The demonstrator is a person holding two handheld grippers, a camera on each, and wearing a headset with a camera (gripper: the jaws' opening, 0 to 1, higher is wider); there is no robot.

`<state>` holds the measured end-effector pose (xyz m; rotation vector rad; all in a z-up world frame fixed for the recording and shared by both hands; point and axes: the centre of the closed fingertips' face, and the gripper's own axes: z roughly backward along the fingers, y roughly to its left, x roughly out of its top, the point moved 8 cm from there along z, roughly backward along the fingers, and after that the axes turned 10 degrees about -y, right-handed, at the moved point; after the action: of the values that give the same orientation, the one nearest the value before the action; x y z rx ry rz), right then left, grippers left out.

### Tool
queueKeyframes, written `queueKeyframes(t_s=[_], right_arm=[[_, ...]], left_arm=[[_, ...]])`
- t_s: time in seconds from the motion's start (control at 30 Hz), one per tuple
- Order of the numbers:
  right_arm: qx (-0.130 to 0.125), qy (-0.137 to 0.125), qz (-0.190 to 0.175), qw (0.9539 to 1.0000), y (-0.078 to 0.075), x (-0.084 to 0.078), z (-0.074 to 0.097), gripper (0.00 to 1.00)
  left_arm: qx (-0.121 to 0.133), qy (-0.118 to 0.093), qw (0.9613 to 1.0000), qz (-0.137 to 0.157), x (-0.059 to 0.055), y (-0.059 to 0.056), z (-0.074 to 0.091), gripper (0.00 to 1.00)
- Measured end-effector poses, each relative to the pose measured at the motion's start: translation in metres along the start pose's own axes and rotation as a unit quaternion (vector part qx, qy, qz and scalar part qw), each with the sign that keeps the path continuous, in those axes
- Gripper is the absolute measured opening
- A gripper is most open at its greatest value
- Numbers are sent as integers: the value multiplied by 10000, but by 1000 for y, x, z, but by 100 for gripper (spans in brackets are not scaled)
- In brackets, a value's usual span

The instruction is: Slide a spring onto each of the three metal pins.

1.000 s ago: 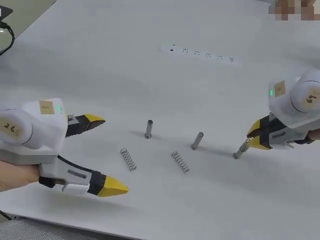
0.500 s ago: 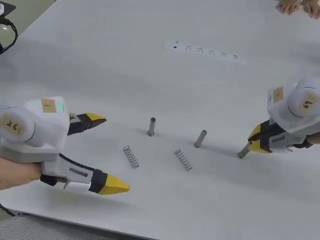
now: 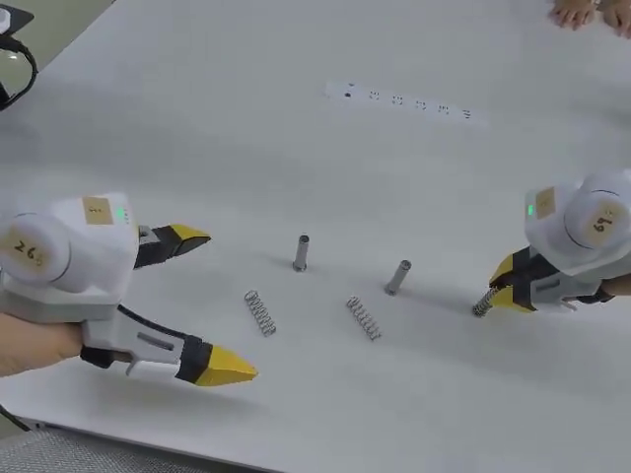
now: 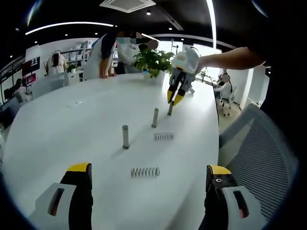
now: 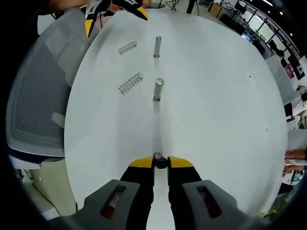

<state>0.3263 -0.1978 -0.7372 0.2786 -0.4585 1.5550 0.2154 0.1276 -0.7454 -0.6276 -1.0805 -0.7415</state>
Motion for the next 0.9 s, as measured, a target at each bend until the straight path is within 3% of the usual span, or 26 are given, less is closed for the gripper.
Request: queueKeyframes(t_s=[0.5,0.9], right_arm=[[95,91,92,9999,-2,2,0,8],[-6,47,159,9999,-1,1,1,9]], left_arm=[[-2,-7,10000,-13,2,0,3,96],[-6,-11,10000,-40,4,-1,4,95]])
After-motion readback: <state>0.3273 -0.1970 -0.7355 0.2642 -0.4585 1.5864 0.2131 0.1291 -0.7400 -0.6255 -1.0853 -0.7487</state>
